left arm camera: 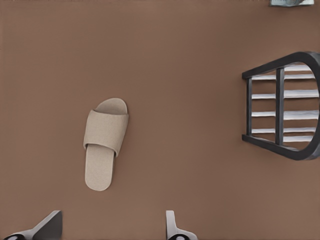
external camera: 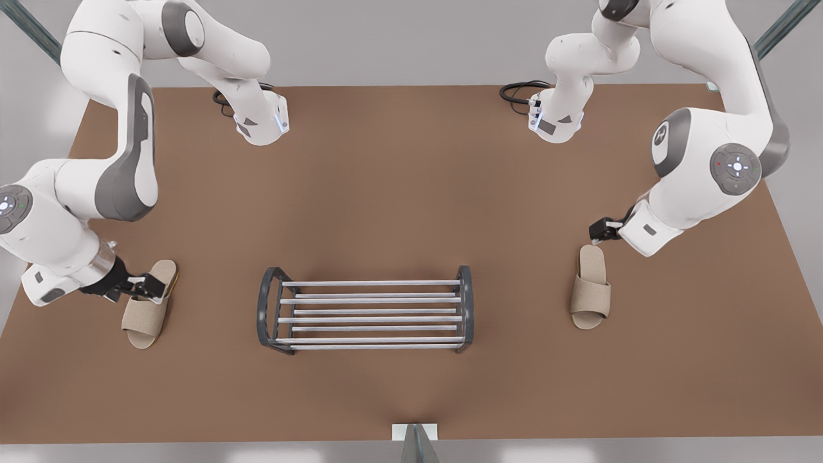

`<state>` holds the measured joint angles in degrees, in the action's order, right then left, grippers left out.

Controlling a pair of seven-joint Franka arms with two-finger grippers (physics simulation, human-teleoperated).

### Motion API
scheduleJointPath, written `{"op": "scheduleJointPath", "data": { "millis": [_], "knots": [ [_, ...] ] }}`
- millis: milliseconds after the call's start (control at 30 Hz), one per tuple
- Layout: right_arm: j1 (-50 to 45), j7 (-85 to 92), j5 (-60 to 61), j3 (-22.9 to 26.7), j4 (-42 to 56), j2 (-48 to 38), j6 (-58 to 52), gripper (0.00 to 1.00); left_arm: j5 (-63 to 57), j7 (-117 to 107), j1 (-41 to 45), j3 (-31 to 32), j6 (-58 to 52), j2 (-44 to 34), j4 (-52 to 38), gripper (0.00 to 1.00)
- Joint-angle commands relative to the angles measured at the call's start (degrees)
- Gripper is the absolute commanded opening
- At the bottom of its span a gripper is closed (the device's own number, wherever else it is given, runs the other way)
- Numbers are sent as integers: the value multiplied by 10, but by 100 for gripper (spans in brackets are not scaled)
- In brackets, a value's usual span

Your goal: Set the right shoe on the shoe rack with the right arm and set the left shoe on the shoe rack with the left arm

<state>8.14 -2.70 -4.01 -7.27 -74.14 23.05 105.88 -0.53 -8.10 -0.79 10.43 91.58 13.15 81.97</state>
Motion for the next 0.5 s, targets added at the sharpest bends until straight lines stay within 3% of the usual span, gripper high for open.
{"op": "scheduleJointPath", "data": {
  "millis": [0,133,167,200,267,300,333,400,467],
  "knots": [
    [3,-17,1,0,1,1,35,100,-1,-61,2,1,26,0,-1,100],
    [0,-17,1,-1,1,1,35,100,-13,-46,-36,1,18,-35,42,100],
    [4,-19,0,-1,1,5,37,100,-31,-43,-38,0,118,-73,132,100],
    [1,-30,1,-1,-5,5,36,100,-34,-39,-47,0,316,-142,302,100],
    [2,-31,-5,-2,-82,-44,114,100,-76,-39,-47,0,537,-175,443,100],
    [3,-26,-6,-2,-124,-61,163,100,-76,-39,-51,0,640,-184,497,100],
    [6,-25,-6,-2,-226,-106,272,100,-76,-39,-66,0,780,-181,561,100],
    [20,-2,-6,-2,-411,-167,495,100,-81,-37,-68,0,960,-160,638,100],
    [12,-11,-6,-3,-423,-158,522,100,-81,-34,-69,-1,1057,-131,687,100]
  ]
}}
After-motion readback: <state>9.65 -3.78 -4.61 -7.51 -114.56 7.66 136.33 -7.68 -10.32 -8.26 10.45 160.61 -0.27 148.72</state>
